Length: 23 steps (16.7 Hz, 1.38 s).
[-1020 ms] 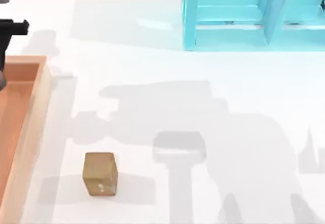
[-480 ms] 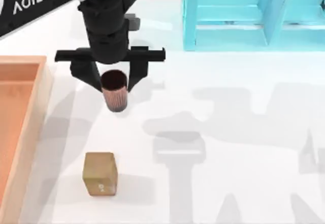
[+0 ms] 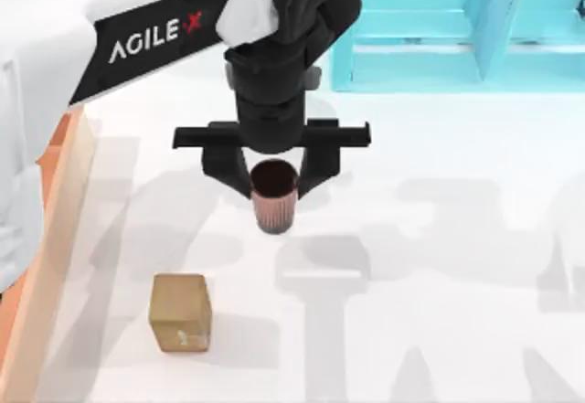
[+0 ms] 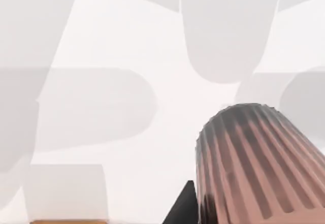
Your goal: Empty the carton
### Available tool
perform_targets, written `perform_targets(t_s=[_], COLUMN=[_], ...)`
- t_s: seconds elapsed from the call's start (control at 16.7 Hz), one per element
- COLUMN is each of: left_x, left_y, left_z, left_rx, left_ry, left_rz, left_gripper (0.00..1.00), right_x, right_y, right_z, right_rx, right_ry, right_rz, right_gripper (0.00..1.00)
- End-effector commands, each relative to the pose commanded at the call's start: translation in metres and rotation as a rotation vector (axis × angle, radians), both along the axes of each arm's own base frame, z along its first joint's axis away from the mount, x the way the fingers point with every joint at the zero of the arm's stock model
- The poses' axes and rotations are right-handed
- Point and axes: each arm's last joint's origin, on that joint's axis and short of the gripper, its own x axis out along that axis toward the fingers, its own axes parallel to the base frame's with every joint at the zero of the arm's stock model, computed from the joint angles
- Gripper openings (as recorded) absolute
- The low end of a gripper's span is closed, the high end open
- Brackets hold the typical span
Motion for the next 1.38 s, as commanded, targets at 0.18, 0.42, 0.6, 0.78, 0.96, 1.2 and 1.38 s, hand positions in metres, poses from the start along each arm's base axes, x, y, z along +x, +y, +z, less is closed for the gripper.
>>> perform_targets(t_s=[0.18, 0.42, 0.6, 0.78, 0.96, 1.2, 1.38], left_x=[0.000, 0.000, -0.001, -0.001, -0.001, -0.001, -0.001], left_y=[0.001, 0.000, 0.000, 0.000, 0.000, 0.000, 0.000], left_z=[-0.004, -0.029, -0.044, -0.045, -0.045, -0.045, -0.045], left_rx=[0.000, 0.000, 0.000, 0.000, 0.000, 0.000, 0.000], left_ry=[0.001, 0.001, 0.000, 0.000, 0.000, 0.000, 0.000], left_rz=[0.001, 0.000, 0.000, 0.000, 0.000, 0.000, 0.000], left_gripper=[0.00, 0.00, 0.00, 0.00, 0.15, 0.45, 0.68], right_x=[0.000, 0.000, 0.000, 0.000, 0.000, 0.000, 0.000], right_y=[0.000, 0.000, 0.000, 0.000, 0.000, 0.000, 0.000], right_z=[0.000, 0.000, 0.000, 0.000, 0.000, 0.000, 0.000], right_rx=[0.000, 0.000, 0.000, 0.000, 0.000, 0.000, 0.000], right_ry=[0.000, 0.000, 0.000, 0.000, 0.000, 0.000, 0.000], right_rz=[0.000, 0.000, 0.000, 0.000, 0.000, 0.000, 0.000], right_gripper=[1.00, 1.00, 1.00, 1.00, 1.00, 1.00, 1.00])
